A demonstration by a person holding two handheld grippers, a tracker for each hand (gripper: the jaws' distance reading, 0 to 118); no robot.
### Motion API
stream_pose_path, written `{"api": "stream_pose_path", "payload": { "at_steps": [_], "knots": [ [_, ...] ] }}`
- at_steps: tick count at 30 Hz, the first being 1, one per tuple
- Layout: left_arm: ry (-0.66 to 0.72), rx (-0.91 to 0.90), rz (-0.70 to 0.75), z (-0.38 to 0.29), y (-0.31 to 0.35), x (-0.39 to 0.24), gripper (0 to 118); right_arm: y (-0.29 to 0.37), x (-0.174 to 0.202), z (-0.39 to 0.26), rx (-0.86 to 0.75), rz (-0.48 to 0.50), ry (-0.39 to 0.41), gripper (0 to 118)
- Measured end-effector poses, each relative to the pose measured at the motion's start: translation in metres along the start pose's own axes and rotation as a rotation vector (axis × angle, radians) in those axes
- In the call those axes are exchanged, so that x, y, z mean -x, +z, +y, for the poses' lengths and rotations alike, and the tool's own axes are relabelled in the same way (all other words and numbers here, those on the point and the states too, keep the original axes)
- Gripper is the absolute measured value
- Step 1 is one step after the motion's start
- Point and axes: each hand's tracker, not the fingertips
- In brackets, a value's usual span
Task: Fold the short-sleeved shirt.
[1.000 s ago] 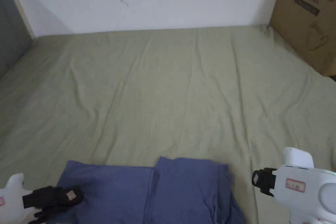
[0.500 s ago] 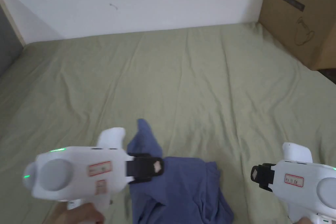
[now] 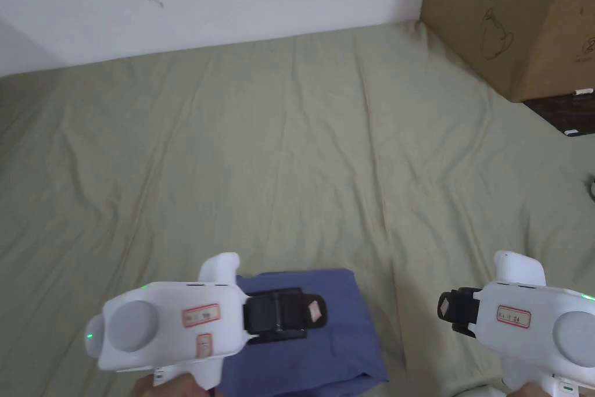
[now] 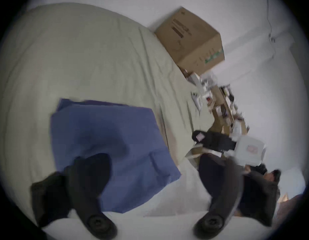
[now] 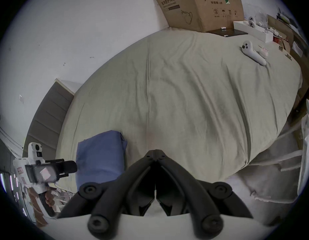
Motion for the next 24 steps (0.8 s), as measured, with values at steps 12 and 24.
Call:
{"api": "stream_pose_path", "payload": {
  "at_steps": [12,24],
  "knots": [
    [0.004,0.124,0.050,-0.028,-0.052,0.001,0,-0.009,0.005,-0.006,0.025,0.019,0.008,0],
    [-0.134,0.232,0.056,-0.046,-0.121,-0.054,0,-0.004,-0.007,-0.005,0.020,-0.003,-0.020,0]
  ]
}}
